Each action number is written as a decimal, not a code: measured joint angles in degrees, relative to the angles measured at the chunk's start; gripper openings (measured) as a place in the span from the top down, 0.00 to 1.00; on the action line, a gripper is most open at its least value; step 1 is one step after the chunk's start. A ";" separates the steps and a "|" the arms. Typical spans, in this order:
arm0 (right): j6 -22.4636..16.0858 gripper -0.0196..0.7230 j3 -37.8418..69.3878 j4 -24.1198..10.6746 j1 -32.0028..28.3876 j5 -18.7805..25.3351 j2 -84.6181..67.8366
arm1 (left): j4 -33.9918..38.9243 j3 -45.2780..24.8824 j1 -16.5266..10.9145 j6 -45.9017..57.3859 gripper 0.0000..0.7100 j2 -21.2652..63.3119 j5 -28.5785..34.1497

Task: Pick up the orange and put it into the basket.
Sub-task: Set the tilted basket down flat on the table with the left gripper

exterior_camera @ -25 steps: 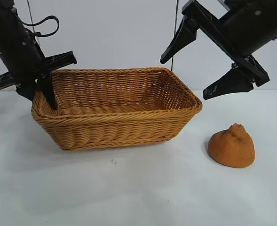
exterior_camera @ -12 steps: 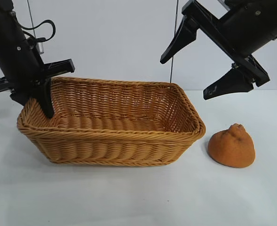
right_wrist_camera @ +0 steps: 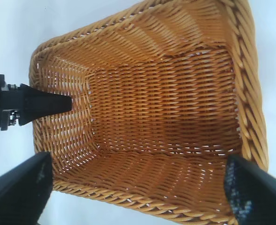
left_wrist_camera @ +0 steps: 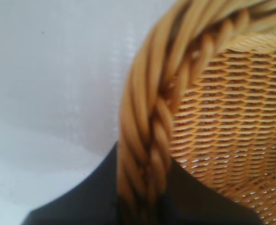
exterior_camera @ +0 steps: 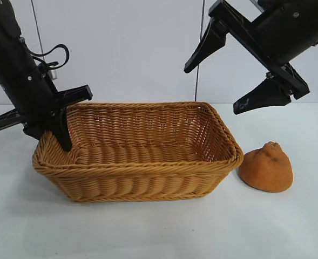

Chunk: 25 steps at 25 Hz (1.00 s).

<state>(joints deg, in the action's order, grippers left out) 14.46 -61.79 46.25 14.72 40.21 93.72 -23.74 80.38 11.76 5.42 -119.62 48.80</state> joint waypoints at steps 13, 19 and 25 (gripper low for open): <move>0.00 0.06 0.00 -0.16 0.00 0.00 0.00 | -1.28 0.20 0.00 -0.45 0.24 -0.79 0.00; 0.00 0.06 0.00 -0.16 0.00 0.00 0.00 | -1.18 5.08 0.00 -0.45 0.14 -0.79 5.59; 0.00 0.06 0.00 -0.23 0.00 0.00 0.00 | 6.06 16.46 0.00 -0.45 0.14 -0.57 14.94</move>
<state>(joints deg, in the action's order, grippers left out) 14.46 -61.79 46.02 14.72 40.21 93.72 -17.67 96.84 11.76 4.97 -120.19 63.74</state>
